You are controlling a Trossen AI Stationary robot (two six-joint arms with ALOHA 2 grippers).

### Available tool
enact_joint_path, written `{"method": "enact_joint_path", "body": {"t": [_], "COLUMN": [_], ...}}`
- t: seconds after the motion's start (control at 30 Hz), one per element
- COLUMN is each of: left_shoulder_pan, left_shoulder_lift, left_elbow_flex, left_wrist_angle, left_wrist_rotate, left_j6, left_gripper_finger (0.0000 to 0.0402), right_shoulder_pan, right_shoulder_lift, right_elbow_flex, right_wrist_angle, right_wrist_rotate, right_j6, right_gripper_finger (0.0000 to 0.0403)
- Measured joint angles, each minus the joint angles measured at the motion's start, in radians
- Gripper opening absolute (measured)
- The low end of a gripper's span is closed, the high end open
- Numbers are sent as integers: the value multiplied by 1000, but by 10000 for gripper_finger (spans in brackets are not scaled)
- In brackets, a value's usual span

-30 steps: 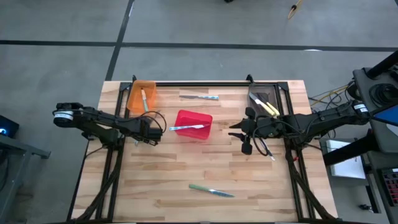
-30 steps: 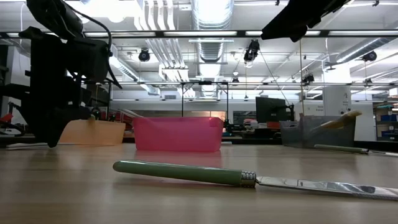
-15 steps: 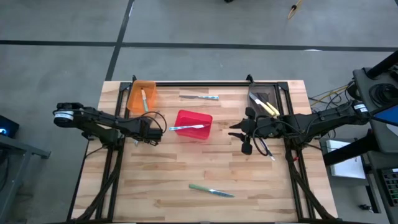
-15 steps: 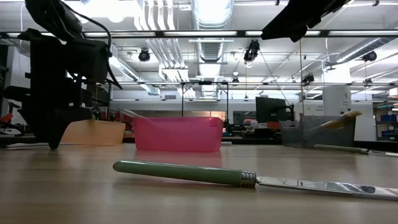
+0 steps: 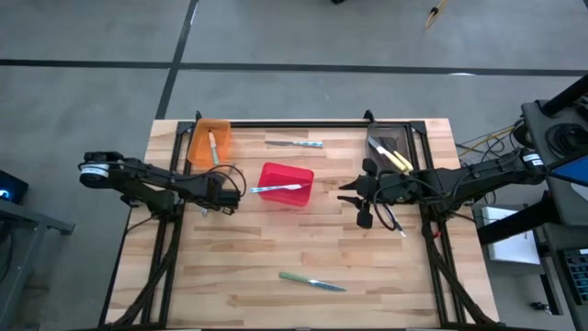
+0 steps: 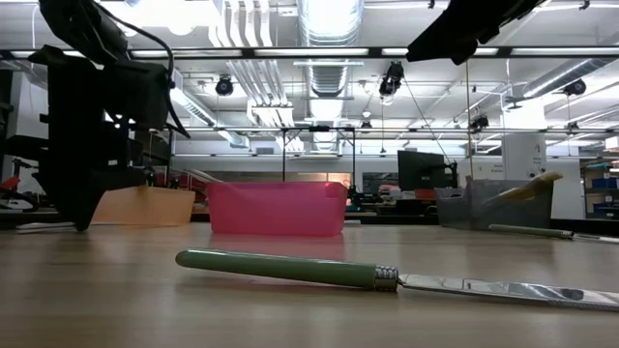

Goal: Sort silverware by color (type)
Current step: Put the bottom white patterned table knife into the red bin

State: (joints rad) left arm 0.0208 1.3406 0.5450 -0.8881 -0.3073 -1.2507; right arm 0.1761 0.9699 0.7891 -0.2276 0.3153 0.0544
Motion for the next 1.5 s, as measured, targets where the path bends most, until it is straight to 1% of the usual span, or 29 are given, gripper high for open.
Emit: {"method": "enact_joint_path", "body": {"t": [0.13,0.2,0.37,0.47,0.73,0.9,1.03,1.17,1.23,1.37,1.5], "left_shoulder_pan": [0,0,-3,-31,-198,-303,-380,-431,-447,-460,-466], "left_shoulder_lift": [0,0,0,0,0,0,0,0,0,-1,-1], "left_elbow_flex": [0,0,0,8,78,169,263,353,388,430,430], "left_wrist_angle": [5,5,6,12,-9,-140,-243,-296,-308,-304,-273], "left_wrist_rotate": [0,0,-2,-24,-198,-299,-393,-468,-490,-481,-422], "left_j6": [0,-1,0,-12,-167,-273,-332,-348,-343,-307,-278], "left_gripper_finger": [23,11,10,10,9,1,3,3,2,1,1], "right_shoulder_pan": [0,0,0,0,0,0,0,0,0,0,0], "right_shoulder_lift": [0,0,0,0,0,0,0,0,0,0,0], "right_elbow_flex": [0,0,0,0,0,0,0,0,0,-4,-5], "right_wrist_angle": [0,0,0,0,0,1,2,12,20,32,32], "right_wrist_rotate": [0,0,0,0,0,0,0,0,0,0,0], "right_j6": [-3,-4,-4,-5,-4,-3,-3,-3,-3,-4,-4], "right_gripper_finger": [100,97,93,94,100,94,91,95,96,92,89]}}
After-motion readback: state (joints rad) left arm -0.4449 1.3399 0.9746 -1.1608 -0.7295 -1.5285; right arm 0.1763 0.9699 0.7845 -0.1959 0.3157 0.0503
